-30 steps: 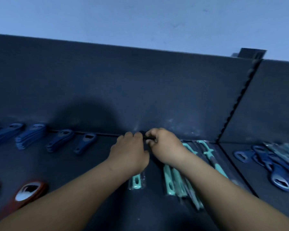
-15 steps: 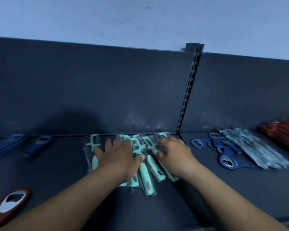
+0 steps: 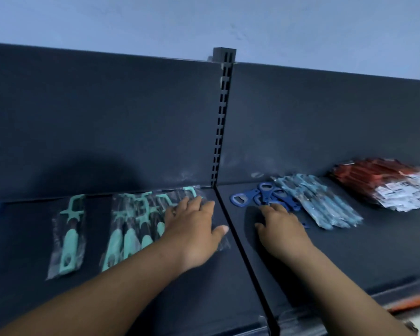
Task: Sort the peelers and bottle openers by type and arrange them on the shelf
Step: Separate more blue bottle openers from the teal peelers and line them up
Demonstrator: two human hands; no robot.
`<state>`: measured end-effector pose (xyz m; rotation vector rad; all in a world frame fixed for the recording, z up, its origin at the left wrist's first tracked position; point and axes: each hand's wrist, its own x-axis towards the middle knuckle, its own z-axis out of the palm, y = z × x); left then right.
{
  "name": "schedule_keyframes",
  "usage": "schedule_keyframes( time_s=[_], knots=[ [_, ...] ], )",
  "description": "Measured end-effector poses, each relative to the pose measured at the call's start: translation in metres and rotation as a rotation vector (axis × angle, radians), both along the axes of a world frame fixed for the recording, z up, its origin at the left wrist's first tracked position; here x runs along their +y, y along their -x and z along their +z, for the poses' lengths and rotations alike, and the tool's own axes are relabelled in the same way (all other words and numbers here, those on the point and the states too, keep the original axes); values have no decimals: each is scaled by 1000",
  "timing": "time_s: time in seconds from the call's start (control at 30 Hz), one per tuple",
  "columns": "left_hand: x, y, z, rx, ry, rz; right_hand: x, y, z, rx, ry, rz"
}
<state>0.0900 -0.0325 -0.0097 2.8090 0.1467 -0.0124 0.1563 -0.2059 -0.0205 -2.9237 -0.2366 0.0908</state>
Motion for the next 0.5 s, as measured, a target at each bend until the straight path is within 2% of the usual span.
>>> schedule_keyframes(
  time_s=[0.1, 0.3, 0.5],
  knots=[
    [-14, -6, 1, -16, -1, -66, -4, 4, 3, -26, -86, 35],
    [-32, -13, 4, -13, 92, -169, -15, 13, 5, -34, -10, -118],
    [-50, -22, 6, -90, 244, -186, -25, 12, 10, -249, 12, 101]
  ],
)
